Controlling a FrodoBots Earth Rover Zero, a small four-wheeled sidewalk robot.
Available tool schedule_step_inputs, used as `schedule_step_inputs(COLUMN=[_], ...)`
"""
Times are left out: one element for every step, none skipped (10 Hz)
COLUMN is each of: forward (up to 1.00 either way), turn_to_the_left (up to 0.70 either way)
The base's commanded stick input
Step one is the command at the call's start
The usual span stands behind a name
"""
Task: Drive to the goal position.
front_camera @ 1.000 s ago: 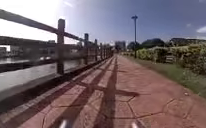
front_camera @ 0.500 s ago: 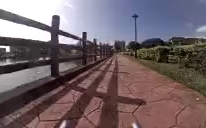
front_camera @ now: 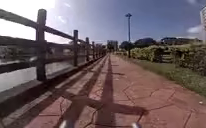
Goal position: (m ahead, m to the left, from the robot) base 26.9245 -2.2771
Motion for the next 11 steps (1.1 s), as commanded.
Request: schedule_step_inputs(forward=[0.5, 0.5, 0.5, 0.5, 0.5, 0.5, 0.5, 0.5, 0.5, 0.5, 0.5], turn_to_the_left=[0.07, 0.04, 0.0, 0.0, 0.0, 0.0, 0.0, 0.0, 0.0, 0.0, 0.0])
